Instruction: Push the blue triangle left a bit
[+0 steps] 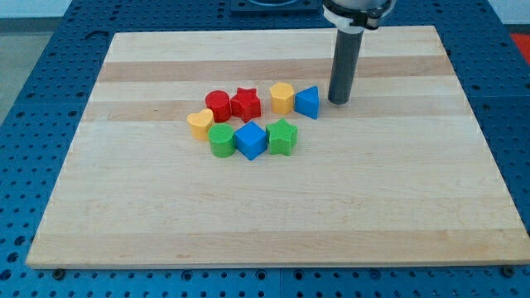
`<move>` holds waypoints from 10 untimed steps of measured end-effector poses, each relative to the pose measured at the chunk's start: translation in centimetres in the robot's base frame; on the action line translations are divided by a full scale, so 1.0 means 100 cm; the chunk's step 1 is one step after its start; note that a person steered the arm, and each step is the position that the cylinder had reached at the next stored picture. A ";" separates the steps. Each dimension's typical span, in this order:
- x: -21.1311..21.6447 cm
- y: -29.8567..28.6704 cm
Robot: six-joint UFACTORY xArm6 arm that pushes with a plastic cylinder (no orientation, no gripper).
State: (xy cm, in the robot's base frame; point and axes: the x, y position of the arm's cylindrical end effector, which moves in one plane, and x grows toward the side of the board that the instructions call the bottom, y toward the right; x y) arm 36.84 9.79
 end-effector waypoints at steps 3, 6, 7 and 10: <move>-0.013 -0.004; -0.012 -0.032; -0.010 -0.032; -0.025 -0.046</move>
State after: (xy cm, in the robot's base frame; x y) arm 34.30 5.22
